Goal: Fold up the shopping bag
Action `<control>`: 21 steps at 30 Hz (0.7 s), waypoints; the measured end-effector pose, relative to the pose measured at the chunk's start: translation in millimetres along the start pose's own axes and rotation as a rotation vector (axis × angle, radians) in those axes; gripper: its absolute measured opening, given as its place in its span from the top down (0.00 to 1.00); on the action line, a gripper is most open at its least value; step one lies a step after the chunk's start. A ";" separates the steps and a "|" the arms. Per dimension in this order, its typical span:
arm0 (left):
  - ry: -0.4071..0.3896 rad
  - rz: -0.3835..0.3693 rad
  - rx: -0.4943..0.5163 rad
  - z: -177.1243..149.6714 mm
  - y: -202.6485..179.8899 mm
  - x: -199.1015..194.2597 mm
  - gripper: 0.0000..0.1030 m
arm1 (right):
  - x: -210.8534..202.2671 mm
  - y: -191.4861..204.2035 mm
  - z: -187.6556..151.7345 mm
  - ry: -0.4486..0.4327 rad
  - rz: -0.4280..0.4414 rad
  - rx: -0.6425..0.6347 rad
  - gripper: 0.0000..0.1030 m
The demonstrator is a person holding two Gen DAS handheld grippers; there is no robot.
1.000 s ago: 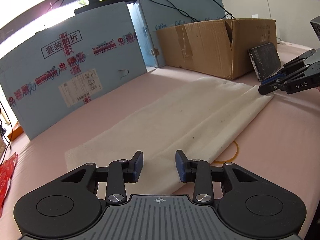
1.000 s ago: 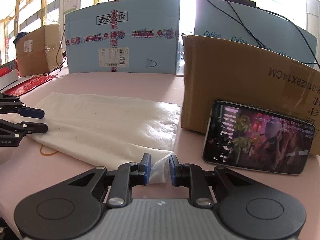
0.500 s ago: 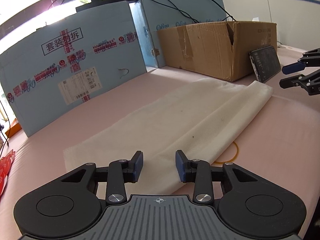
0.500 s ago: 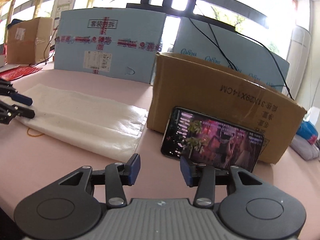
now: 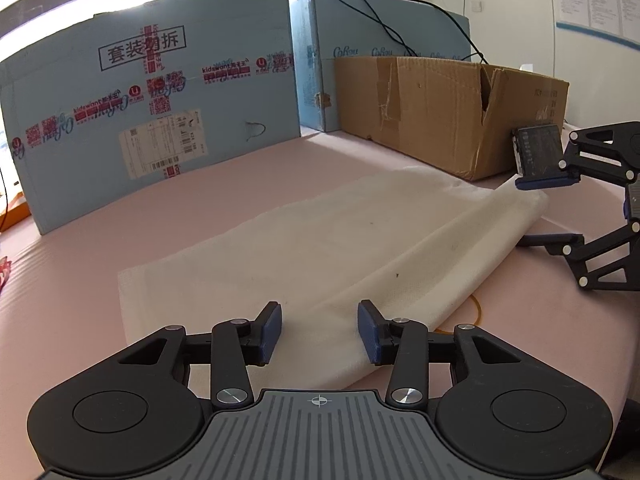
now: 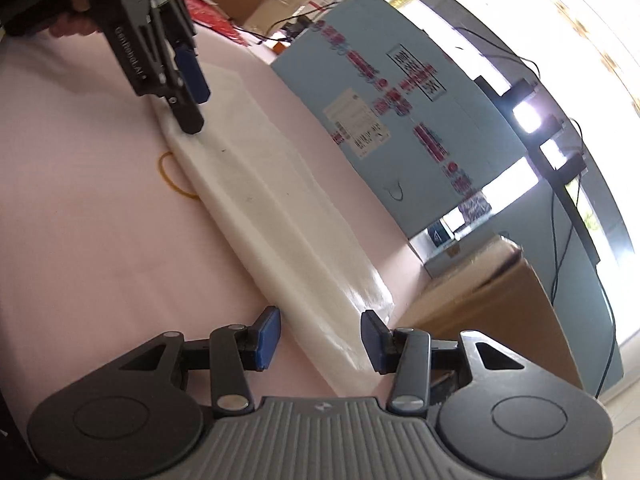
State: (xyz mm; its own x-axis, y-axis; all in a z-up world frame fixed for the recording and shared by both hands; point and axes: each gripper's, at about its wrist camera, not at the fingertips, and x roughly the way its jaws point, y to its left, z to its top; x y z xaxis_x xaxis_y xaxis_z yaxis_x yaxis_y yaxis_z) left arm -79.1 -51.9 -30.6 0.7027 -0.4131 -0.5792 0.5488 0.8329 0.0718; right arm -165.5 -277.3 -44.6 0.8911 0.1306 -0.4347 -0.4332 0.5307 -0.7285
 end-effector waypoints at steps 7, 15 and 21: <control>0.000 -0.009 -0.021 0.1 3.5 0.4 0.57 | 14.1 19.3 14.5 -0.059 0.023 -0.190 0.81; -0.131 -0.047 0.122 1.7 -15.6 -22.7 0.48 | 14.6 17.3 14.5 -0.084 0.095 -0.194 0.92; -0.143 -0.109 0.311 4.4 -48.2 -22.2 0.44 | 6.1 14.7 16.2 -0.118 0.091 -0.152 0.93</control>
State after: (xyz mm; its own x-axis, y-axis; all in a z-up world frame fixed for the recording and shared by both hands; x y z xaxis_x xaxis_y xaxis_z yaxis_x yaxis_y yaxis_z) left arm -119.1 -84.5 -17.7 0.6768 -0.5587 -0.4795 0.7199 0.6385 0.2721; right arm -164.2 -255.1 -49.5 0.8533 0.2736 -0.4438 -0.5198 0.3814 -0.7644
